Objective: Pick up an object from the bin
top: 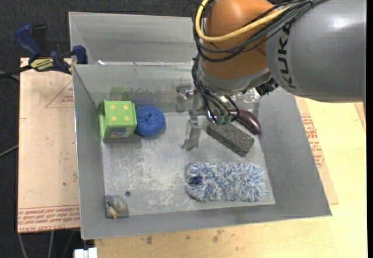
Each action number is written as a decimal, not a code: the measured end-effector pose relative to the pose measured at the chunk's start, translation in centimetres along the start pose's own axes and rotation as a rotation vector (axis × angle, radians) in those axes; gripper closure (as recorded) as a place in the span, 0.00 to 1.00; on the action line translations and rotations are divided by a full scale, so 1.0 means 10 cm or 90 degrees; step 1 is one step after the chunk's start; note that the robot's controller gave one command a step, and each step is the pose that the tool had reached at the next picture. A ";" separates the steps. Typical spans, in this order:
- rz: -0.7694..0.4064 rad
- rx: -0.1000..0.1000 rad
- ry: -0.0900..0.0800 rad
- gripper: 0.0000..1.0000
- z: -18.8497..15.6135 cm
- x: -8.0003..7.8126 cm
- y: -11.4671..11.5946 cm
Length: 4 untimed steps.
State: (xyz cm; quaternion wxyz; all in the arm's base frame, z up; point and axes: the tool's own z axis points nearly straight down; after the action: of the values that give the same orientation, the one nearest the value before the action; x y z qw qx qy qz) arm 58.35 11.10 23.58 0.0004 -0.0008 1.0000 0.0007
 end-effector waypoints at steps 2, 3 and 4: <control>-0.019 0.000 -0.005 0.00 -0.01 0.50 -0.63; -0.068 0.001 0.001 0.00 0.30 0.63 -0.79; -0.201 0.001 -0.003 0.00 0.90 0.78 -0.83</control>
Offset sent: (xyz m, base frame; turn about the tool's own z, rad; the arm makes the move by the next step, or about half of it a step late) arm -0.0679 -0.0880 -0.0286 -0.0201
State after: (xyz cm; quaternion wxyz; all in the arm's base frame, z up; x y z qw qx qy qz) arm 50.55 2.75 14.55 0.0031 -0.1580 0.9874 0.0001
